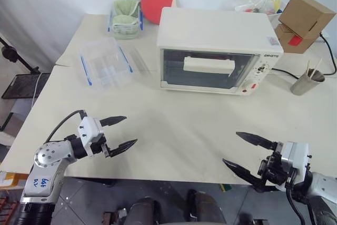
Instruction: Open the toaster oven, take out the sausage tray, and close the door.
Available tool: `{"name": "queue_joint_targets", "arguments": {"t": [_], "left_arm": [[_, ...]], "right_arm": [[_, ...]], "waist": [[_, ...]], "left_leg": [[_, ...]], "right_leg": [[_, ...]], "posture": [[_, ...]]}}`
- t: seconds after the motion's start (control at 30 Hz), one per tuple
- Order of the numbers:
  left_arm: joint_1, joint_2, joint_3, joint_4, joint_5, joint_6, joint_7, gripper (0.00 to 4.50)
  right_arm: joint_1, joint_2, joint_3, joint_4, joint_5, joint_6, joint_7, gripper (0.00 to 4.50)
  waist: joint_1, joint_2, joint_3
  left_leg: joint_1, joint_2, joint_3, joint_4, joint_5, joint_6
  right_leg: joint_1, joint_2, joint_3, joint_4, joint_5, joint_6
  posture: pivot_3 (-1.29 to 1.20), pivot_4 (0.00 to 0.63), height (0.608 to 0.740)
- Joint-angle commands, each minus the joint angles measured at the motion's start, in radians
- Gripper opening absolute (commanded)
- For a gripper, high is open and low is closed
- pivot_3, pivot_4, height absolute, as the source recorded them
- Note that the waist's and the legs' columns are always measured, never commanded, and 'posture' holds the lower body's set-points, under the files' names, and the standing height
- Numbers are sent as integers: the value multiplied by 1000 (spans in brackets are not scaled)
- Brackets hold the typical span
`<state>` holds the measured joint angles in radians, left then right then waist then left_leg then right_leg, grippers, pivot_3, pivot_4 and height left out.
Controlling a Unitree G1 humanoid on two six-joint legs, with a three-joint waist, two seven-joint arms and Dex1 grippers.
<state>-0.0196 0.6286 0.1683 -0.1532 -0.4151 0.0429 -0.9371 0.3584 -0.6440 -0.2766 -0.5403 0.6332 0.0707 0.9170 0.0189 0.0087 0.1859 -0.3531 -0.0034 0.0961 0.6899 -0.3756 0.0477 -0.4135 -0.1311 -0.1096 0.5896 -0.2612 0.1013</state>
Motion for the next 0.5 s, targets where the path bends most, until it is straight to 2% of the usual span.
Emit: {"name": "queue_joint_targets", "arguments": {"t": [0.03, 0.2, 0.37, 0.5], "left_arm": [[8, -6, 21, -56, -31, 18, 19, 4457], [-3, 1, 54, -88, -118, 98, 21, 4457], [-18, 29, 128, -99, -289, 189, -58, 4457], [-23, 43, 151, -114, -330, 227, -77, 4457]], "right_arm": [[-47, 10, 8, 0, 47, 46, -25, 4500], [-206, 5, 23, 25, 124, 174, -83, 4500], [-430, 28, 51, 113, 213, 307, -138, 4500], [-572, 44, 69, 200, 230, 368, -136, 4500]], "waist": [[1, 0, 0], [1, 0, 0], [-7, 0, 0], [-11, 0, 0]], "left_leg": [[0, 0, 0, 0, 1, 1], [0, 0, 0, 0, 2, 3], [0, 0, -1, 1, 2, 3], [-1, 0, -1, 1, 2, 3]], "right_leg": [[0, 0, 0, 0, 0, 0], [0, 0, 0, 0, 0, 0], [0, 0, -1, 1, 0, 0], [0, 0, -2, 1, 0, 0]], "posture": [[0, 150, 740], [0, 150, 740], [0, 150, 740], [0, 150, 740]]}}
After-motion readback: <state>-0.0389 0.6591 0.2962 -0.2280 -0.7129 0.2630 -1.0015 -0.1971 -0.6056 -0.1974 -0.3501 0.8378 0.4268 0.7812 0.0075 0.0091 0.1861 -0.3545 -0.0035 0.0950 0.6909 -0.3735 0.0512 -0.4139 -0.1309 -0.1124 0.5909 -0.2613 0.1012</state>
